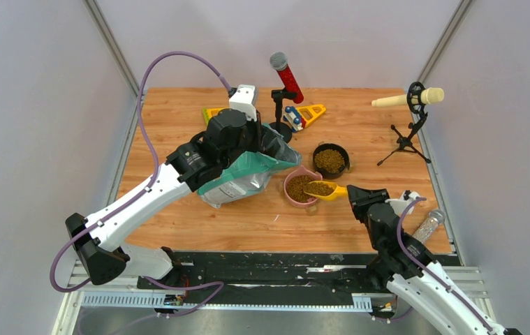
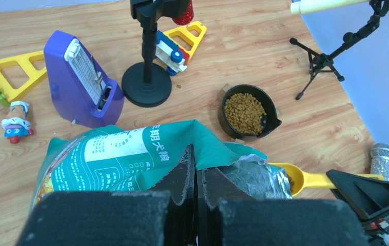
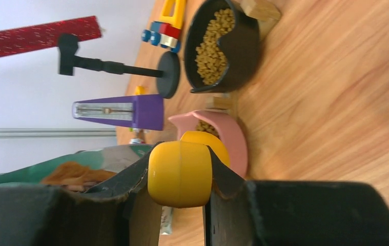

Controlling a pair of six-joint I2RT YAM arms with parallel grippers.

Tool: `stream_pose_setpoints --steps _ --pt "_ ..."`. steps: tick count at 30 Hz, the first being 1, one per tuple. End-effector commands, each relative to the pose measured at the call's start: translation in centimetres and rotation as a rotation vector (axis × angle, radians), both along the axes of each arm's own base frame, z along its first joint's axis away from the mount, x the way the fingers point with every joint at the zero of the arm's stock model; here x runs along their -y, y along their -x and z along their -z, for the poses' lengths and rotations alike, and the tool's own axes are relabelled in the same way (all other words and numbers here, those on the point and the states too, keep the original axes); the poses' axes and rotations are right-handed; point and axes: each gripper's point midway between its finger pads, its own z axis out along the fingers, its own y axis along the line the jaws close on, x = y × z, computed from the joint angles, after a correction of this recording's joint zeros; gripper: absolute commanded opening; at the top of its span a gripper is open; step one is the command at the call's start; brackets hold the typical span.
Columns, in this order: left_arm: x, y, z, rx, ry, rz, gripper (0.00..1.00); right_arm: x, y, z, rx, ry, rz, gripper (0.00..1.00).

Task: Serve the pet food
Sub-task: Pour the pet food into the pet food bowl.

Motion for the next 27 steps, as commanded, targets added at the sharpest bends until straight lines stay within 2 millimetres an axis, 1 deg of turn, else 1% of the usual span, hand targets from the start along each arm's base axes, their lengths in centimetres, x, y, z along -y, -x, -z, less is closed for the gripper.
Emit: stream_pose_setpoints --steps 1,6,11,14,16,22,27 --pt "0.1 -0.8 -2.5 0.070 0.074 -0.030 0.00 0.1 -0.7 -1.1 0.011 0.039 0.017 0.00" --pt "0.0 -0.7 -2.4 0.068 0.074 -0.030 0.00 0.0 -1.0 -1.0 -0.004 0.077 0.016 0.00" --pt "0.1 -0.6 -2.2 0.064 0.079 -0.025 0.00 -0.6 -1.8 -2.1 0.021 0.142 -0.018 0.00" --pt "0.1 -0.6 -2.2 0.062 0.082 -0.021 0.00 -1.1 -2.4 -2.1 -0.002 0.169 -0.023 0.00" --pt "0.0 -0.5 -2.2 0.062 0.084 -0.023 0.00 -1.4 -2.8 -2.2 -0.013 0.177 -0.025 0.00" --pt "-0.2 -0.3 -2.2 0.064 0.084 -0.025 0.00 -2.4 -4.1 -3.5 0.039 0.156 -0.027 0.00" --pt "-0.3 -0.3 -2.2 0.063 0.082 -0.026 0.00 -2.8 -4.5 -3.9 0.051 0.170 -0.031 0.00"
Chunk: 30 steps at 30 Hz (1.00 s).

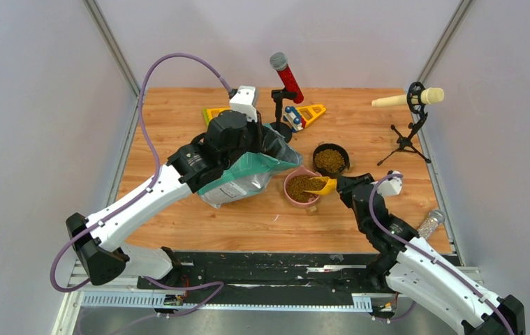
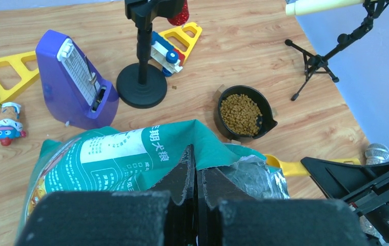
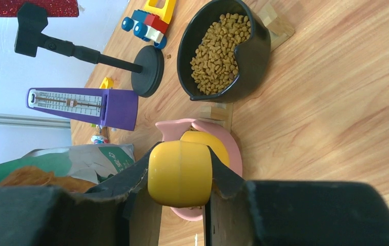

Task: Serve the pet food
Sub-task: Pour the pet food into the pet food bowl.

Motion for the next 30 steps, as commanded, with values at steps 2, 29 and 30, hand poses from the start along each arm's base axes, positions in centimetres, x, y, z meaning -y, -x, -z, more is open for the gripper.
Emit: stream_pose_setpoints --steps 2,29,30 --pt "-0.7 -0.2 -2.5 0.062 0.069 -0.035 0.00 -0.6 -1.4 -4.5 0.119 -0.046 0.006 0.00" --pt "-1.4 0.0 -2.6 0.070 0.064 -0.051 0.00 0.5 -0.1 -5.2 0.067 0.142 -0.060 0.00" --pt "-1.4 -0.1 -2.6 0.071 0.064 -0.051 0.00 0.5 -0.1 -5.3 0.070 0.147 -0.063 0.00"
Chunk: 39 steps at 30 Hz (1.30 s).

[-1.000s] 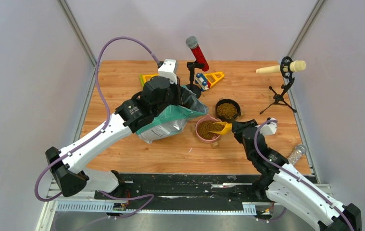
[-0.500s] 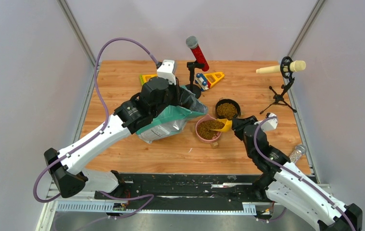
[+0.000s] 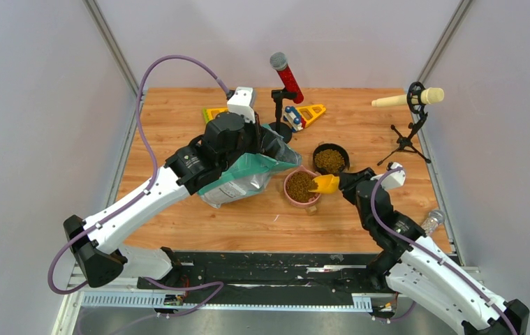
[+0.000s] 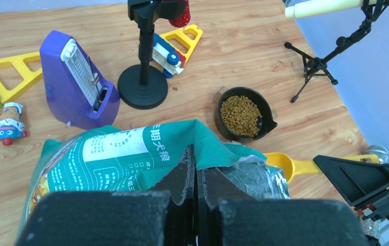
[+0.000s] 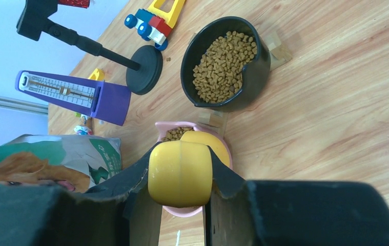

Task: Serve the pet food
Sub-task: Pour the pet food into the pet food bowl, then collect the pet food from the pet food bag.

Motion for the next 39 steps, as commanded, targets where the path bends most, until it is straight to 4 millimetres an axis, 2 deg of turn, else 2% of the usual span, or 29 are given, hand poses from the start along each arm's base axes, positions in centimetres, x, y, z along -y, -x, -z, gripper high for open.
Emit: stream_pose_setpoints --steps 1,15,17,24,34,37,39 --pt "-1.0 -0.3 -2.4 0.060 0.054 -0.047 0.00 0.2 0.0 -2.9 0.052 0.004 -0.009 0.00" --pt "-1.2 -0.3 -2.4 0.061 0.045 -0.051 0.00 -0.4 -0.2 -6.5 0.102 0.135 -0.113 0.00" --pt "-1.3 -0.3 -2.5 0.061 0.044 -0.050 0.00 -0.3 -0.2 -7.5 0.120 0.149 -0.116 0.00" --pt "-1.2 -0.1 -2.9 0.068 0.046 -0.036 0.00 -0.7 0.7 -13.6 0.248 0.146 -0.194 0.00" --pt "-1.2 0.0 -3.5 0.069 0.033 -0.026 0.00 -3.3 5.7 -24.9 0.621 0.025 -0.463 0.00" --pt "-1.2 0.1 -3.5 0.067 0.031 -0.026 0.00 -4.8 6.6 -26.9 0.728 0.021 -0.553 0.00" --pt "-1.3 0.1 -3.6 0.067 0.032 -0.025 0.00 -5.9 6.4 -27.6 0.754 0.028 -0.595 0.00"
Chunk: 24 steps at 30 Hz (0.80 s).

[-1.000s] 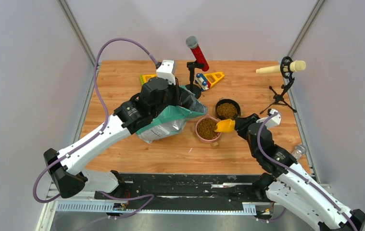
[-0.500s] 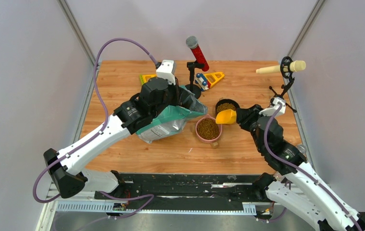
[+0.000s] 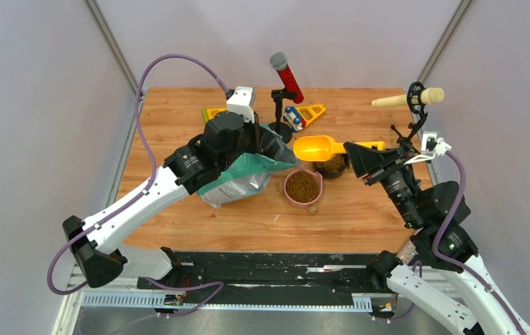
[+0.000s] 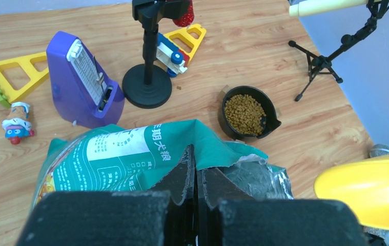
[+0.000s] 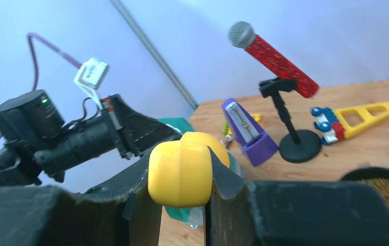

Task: Serve the pet food
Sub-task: Collect the pet food from the pet food bag.

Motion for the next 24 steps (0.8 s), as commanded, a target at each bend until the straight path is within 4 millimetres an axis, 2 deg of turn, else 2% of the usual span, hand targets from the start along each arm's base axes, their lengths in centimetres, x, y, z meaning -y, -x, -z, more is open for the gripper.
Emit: stream_pose_setpoints --steps 1,5,8,12,15,20,24 --pt "-1.0 0.1 -3.7 0.067 0.052 -0.021 0.00 -2.7 1.0 -4.7 0.190 0.008 -0.142 0.00" --pt "-0.8 0.3 -3.8 0.065 0.052 -0.009 0.00 -4.9 -0.8 -5.0 0.212 0.042 -0.172 0.00" --pt "-0.8 0.3 -3.7 0.059 0.048 -0.003 0.00 -7.2 -2.1 -4.0 0.203 0.098 -0.231 0.00" --pt "-0.7 0.3 -3.9 0.064 0.048 0.000 0.00 -10.0 -4.8 -0.7 0.137 0.233 -0.275 0.00" --pt "-0.8 0.2 -4.1 0.069 0.037 -0.004 0.00 -11.6 -5.7 2.3 0.082 0.379 -0.308 0.00" --pt "-0.7 -0.1 -4.3 0.062 0.034 -0.018 0.00 -12.9 -7.6 4.3 0.129 0.626 -0.146 0.00" --pt "-0.6 -0.5 -4.7 0.066 0.038 -0.027 0.00 -13.4 -10.0 7.0 0.054 0.760 -0.056 0.00"
